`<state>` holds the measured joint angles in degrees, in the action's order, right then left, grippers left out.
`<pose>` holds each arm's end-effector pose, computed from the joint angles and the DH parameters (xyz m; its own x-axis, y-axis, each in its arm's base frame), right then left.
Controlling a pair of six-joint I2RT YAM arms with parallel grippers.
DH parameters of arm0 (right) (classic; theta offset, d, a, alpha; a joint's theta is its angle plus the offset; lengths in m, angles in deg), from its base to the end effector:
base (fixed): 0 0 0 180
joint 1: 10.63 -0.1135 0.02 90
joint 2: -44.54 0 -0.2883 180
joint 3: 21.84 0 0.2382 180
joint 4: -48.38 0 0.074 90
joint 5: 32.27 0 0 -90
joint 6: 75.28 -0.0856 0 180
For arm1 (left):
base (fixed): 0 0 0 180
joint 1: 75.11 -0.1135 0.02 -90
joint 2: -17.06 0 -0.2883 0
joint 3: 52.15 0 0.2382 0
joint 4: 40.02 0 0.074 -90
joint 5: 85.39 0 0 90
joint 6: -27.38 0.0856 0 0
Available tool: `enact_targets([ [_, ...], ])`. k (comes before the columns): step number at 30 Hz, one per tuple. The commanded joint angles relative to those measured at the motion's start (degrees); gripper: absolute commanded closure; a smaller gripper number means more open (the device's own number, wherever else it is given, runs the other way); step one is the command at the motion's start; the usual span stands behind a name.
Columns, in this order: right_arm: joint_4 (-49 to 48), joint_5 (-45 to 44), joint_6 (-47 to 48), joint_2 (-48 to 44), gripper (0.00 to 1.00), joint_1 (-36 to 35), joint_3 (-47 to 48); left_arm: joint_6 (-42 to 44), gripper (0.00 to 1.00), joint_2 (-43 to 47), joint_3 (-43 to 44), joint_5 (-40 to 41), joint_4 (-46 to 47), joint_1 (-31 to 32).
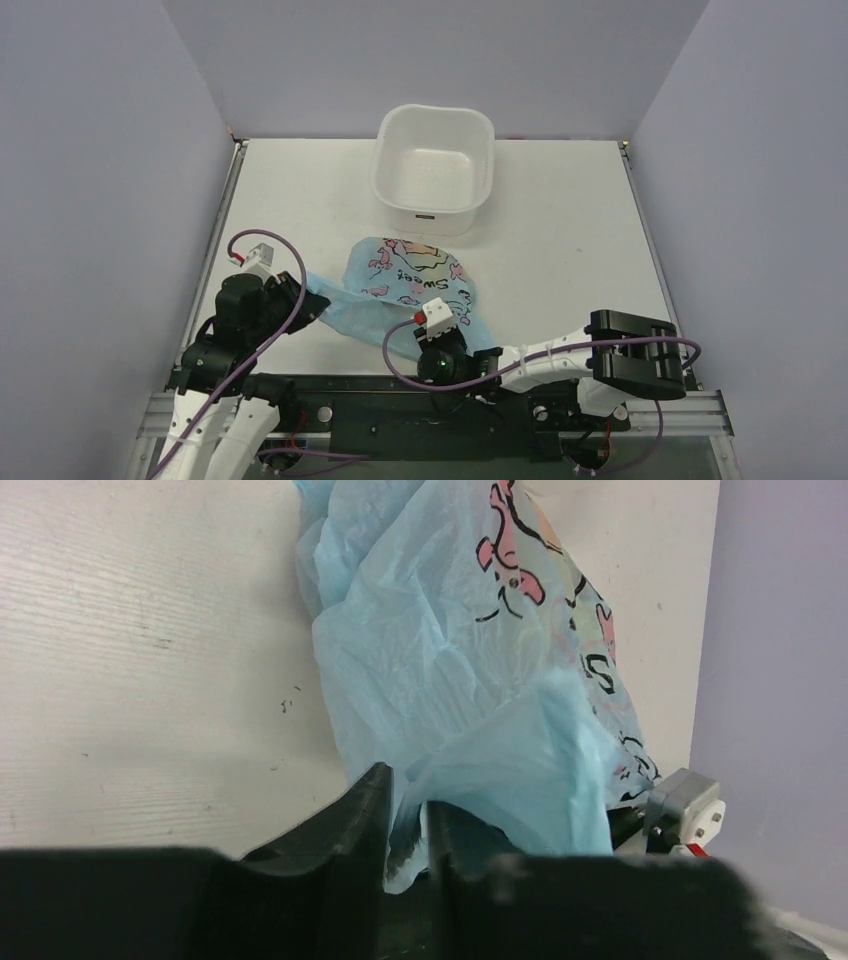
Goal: Take the fake fruits out of the plastic bag
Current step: Adjust the plastic bag at the center of the board.
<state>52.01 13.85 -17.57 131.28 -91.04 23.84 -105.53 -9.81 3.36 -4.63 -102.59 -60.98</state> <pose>0.1051 0.2659 0.1494 -0.4349 -0.2625 -0.8614 -0.4688 0.8827 -0.0323 0.0969 -0.0386 0.2695 -0.6485 -0.5297 -0.5467 -0.0974 0.7700 -0.6306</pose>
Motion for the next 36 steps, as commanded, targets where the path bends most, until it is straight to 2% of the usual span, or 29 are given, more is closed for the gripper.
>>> enact_targets([
  [1, 5.7, -3.7, -4.1, -2.1, 0.63, -4.4, 6.8, -3.8, 0.73, 2.9, -0.6, 1.5, -0.4, -0.4],
  [2, 7.1, -3.8, -4.9, -2.4, 0.63, -4.8, 8.7, -5.1, 0.65, 3.6, -0.8, 1.3, -0.7, -0.4],
  [4, 10.1, -4.1, -7.4, -3.7, 0.58, -4.9, 10.3, -6.7, 0.61, 6.2, -1.8, 0.2, -1.8, -0.4],
  [11, 21.4, -1.2, -12.2, -9.0, 0.41, -3.4, 14.4, -10.1, 0.56, 10.1, -4.9, -1.9, -5.4, -0.4],
  [15, 22.7, -0.4, -12.3, -11.1, 0.40, -3.6, 13.3, -11.5, 0.53, 10.8, -8.4, -1.8, -1.8, -0.4],
  [20, 21.8, 2.4, -13.1, -14.6, 0.39, -4.7, 8.7, -11.5, 0.50, 7.6, -12.5, -1.9, 5.4, -0.3],
  [22, 20.6, 2.2, -13.6, -16.6, 0.40, -5.6, 6.0, -11.0, 0.57, 6.2, -13.6, -1.2, 7.8, -0.3],
  [25, 15.5, 0.8, -13.7, -19.3, 0.43, -6.3, 0.6, -10.8, 0.85, 3.8, -15.5, 0.4, 12.4, -0.3],
  [26, 13.8, 0.5, -13.5, -19.6, 0.46, -6.4, -2.7, -10.8, 0.89, 3.3, -15.7, 0.9, 13.4, -0.3],
  [27, 11.2, -0.6, -13.3, -19.7, 0.50, -6.4, -4.3, -10.8, 0.98, 2.7, -16.0, 1.9, 15.2, -0.3],
  [32, 1.6, -6.3, -10.1, -15.1, 0.63, -4.8, -12.0, -9.8, 1.00, 2.2, -14.6, 6.7, 16.2, -0.3],
  [33, 0.6, -7.2, -10.6, -12.9, 0.67, -3.7, -12.0, -9.8, 1.00, 2.5, -15.0, 6.5, 17.3, -0.3],
  [36, -3.9, -6.8, -9.6, -10.4, 0.68, 0.8, -11.9, -11.2, 1.00, 2.9, -16.9, 2.9, 20.4, -0.3],
])
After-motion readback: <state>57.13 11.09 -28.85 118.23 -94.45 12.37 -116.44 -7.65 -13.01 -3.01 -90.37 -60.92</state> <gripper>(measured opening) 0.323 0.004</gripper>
